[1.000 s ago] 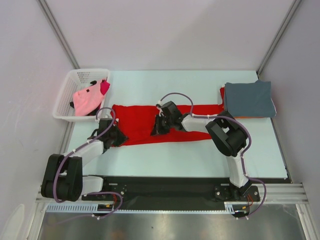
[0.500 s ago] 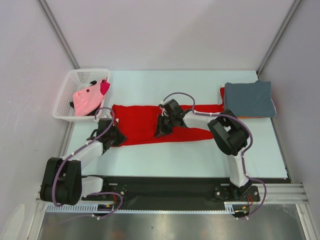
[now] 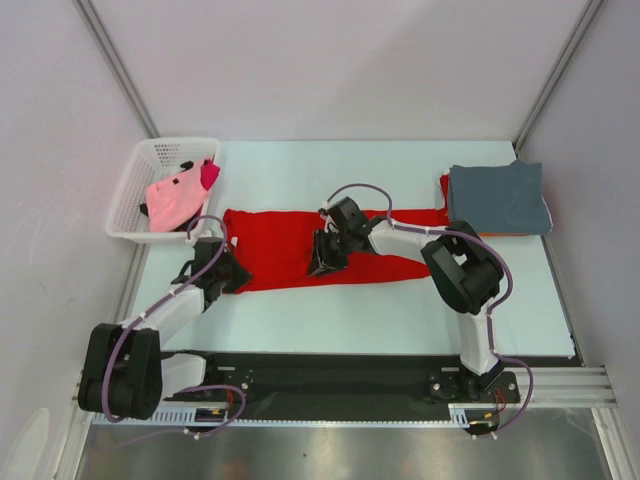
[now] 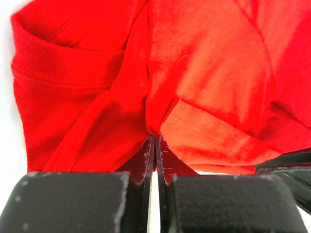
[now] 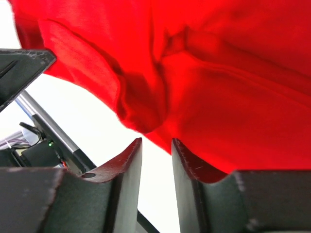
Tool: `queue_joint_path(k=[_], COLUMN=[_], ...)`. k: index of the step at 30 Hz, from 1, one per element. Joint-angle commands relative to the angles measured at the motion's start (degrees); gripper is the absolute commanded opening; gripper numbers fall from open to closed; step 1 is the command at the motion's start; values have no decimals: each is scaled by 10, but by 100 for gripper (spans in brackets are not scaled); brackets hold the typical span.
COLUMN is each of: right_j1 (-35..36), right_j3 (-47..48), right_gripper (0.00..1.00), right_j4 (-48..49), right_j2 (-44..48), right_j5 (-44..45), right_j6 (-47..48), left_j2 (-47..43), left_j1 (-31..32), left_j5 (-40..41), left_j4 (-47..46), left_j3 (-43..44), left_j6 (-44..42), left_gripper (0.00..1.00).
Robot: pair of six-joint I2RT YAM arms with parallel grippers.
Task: Fold and stack the t-shirts
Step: Fold the tshirt
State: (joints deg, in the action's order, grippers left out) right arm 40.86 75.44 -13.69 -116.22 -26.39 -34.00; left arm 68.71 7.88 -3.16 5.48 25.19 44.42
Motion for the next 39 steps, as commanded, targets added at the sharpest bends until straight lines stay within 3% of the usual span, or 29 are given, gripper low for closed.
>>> queue_joint_path(k=[1, 12, 28, 33, 39], right_j1=[10, 19, 4, 6, 6], right_j3=[21, 85, 88, 85, 68], right_gripper=[38, 45, 42, 34, 39], right_j4=[-11, -27, -29, -38, -33], right_j2=[45, -6, -46, -63, -57], right_j5=[9, 5, -25, -15, -11], right_j6=[29, 67, 66, 62, 64], left_j2=[-33, -18, -6, -2, -2], left_j1=[3, 2, -4, -8, -8], left_j5=[13, 13, 23, 25, 23], left_j4=[5, 19, 21, 20, 12], left_j3=[3, 25, 28, 25, 20], left_j6=[-15, -17, -31, -36, -36], left_gripper=[5, 3, 0, 0, 2])
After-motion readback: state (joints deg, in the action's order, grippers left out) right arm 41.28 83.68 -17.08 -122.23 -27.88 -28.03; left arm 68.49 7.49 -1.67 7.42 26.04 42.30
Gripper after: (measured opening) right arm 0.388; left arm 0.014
